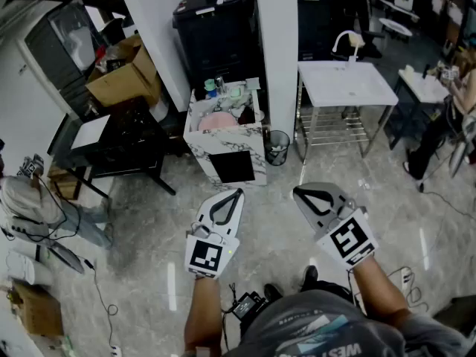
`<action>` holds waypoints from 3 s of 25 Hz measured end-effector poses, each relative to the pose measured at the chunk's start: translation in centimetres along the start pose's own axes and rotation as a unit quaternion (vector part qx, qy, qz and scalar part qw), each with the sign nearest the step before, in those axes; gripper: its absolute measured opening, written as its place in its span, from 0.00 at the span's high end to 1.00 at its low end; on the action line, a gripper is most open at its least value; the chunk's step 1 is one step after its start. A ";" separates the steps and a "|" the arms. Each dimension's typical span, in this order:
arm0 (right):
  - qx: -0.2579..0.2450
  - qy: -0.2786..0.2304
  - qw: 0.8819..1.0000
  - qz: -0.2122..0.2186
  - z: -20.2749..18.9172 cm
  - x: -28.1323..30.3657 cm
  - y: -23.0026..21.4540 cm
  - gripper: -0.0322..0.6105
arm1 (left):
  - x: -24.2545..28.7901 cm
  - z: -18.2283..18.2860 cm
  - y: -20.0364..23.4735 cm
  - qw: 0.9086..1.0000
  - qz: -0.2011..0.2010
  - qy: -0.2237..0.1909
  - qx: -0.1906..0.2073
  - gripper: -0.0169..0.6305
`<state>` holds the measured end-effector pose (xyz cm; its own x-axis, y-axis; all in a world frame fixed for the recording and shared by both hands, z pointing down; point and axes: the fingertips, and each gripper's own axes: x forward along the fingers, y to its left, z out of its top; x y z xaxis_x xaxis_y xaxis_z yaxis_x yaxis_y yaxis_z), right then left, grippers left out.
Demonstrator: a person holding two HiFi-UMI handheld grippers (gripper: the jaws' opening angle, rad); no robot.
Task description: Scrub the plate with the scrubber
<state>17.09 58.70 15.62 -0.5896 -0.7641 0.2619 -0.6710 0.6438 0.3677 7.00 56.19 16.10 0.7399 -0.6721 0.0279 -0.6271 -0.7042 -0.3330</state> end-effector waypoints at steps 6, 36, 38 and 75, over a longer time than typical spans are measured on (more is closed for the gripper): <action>-0.001 0.000 1.000 -0.001 0.2 0.2 0.4 0.91 | -0.4 -0.3 0.3 1.000 -0.001 0.005 0.002 0.97; 0.018 -0.009 1.000 -0.020 0.6 5.1 -0.1 0.90 | -0.3 -3.3 4.6 1.000 0.000 0.005 -0.009 0.97; 0.021 -0.011 1.000 -0.018 0.3 5.9 -0.9 0.90 | 0.4 -3.5 5.1 1.000 0.001 0.008 -0.008 0.97; 0.023 -0.037 0.998 0.053 -5.4 23.2 -24.8 0.90 | 23.3 -7.6 19.4 0.994 0.070 0.081 -0.006 0.97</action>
<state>22.48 24.76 17.43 -0.6894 -0.6871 0.2293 -0.6220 0.7238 0.2989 10.27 25.11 17.48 0.5965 -0.7914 0.1338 -0.7251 -0.6028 -0.3330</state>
